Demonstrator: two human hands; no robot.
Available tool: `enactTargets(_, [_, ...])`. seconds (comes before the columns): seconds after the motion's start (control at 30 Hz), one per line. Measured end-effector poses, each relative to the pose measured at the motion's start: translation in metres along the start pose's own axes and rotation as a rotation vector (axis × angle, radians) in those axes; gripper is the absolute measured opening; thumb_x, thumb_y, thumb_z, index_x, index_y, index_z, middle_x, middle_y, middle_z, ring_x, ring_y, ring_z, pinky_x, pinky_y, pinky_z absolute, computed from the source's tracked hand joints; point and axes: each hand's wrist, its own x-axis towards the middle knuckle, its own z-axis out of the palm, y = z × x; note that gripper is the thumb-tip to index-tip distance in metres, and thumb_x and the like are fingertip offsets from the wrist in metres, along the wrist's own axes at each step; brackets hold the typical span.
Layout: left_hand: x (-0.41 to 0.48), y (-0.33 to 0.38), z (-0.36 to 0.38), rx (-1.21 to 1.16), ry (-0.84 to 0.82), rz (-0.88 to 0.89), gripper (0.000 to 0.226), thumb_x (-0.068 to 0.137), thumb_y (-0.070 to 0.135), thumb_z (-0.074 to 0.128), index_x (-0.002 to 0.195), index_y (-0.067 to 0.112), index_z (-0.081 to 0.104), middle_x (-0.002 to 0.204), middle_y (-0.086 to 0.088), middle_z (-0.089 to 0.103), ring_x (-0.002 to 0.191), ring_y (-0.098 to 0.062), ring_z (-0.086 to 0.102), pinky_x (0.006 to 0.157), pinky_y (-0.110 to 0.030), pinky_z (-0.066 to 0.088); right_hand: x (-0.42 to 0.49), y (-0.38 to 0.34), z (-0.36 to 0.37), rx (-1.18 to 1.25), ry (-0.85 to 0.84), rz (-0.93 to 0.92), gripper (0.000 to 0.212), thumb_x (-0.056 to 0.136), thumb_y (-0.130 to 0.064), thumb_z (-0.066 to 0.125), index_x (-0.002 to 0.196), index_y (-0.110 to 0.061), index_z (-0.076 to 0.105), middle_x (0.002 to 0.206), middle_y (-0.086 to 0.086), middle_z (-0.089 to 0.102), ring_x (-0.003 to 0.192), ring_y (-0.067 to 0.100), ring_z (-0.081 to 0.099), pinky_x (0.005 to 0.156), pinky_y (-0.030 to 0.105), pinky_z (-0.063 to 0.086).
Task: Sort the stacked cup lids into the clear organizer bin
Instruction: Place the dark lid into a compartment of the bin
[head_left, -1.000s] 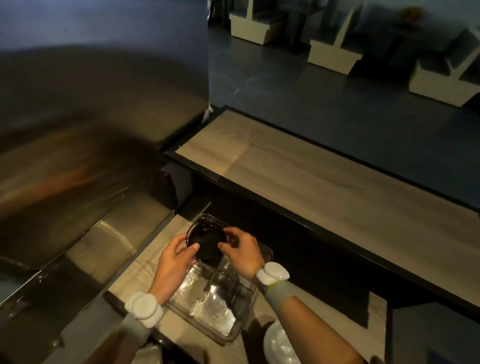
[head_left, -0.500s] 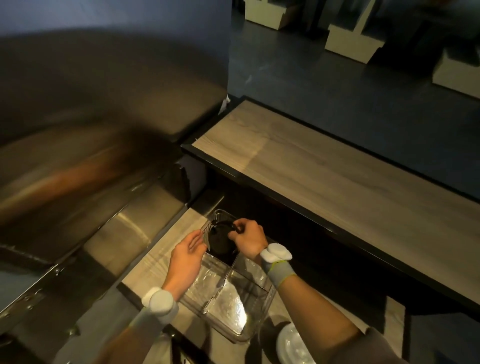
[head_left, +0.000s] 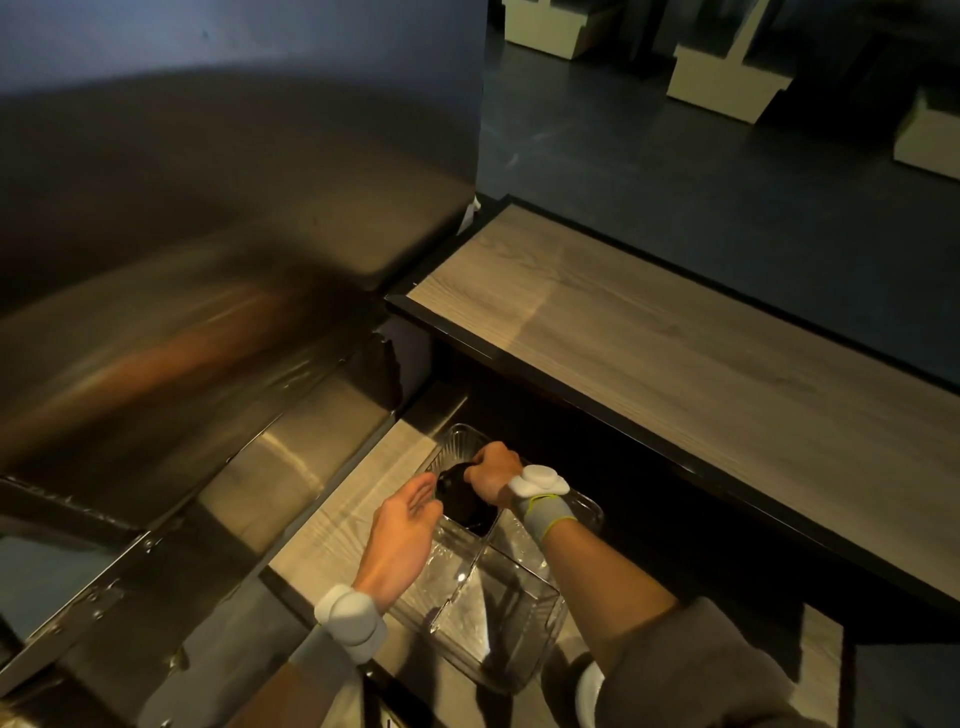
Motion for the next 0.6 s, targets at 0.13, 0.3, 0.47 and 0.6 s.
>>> enactTargets(0.13, [0.0021,0.0021,0.0016,-0.012,-0.007,-0.01,0.049,0.097,0.014,0.055,0.145,0.013,0.046,0.147,-0.003,0.053,0.133,-0.011,0.05,0.116,-0.033,0.036,-0.0004,0.001,0.0021,-0.172,-0.002,-0.056,0.042,0.088,-0.033,0.05,0.124,-0.01,0.056,0.135,0.017,0.055,0.124,0.038,0.054,0.1,0.039,0.043])
enactTargets(0.3, [0.0046,0.0032,0.0041,-0.01,-0.015,-0.019,0.048,0.097,0.014,0.056,0.144,0.013,0.047,0.145,-0.002,0.055,0.132,-0.011,0.051,0.114,-0.031,0.037,-0.0007,0.0016,0.0017,-0.245,0.007,-0.11,0.04,0.092,-0.031,0.048,0.125,-0.008,0.053,0.137,0.018,0.052,0.126,0.039,0.052,0.099,0.039,0.043])
enactTargets(0.47, [0.0067,0.0043,0.0064,-0.002,-0.014,-0.03,0.047,0.097,0.014,0.056,0.143,0.015,0.047,0.145,-0.002,0.055,0.131,-0.012,0.051,0.116,-0.036,0.037,0.0002,0.0023,-0.0038,-0.28,0.003,-0.18,0.034,0.092,-0.02,0.051,0.121,-0.003,0.055,0.133,0.02,0.055,0.123,0.039,0.054,0.095,0.035,0.047])
enactTargets(0.6, [0.0061,0.0067,0.0095,0.006,-0.006,-0.031,0.047,0.097,0.014,0.057,0.143,0.014,0.048,0.144,-0.003,0.056,0.131,-0.013,0.052,0.116,-0.038,0.038,-0.0022,0.0036,-0.0052,-0.297,0.016,-0.217,0.028,0.09,-0.016,0.055,0.114,-0.003,0.059,0.128,0.022,0.058,0.12,0.041,0.057,0.091,0.035,0.049])
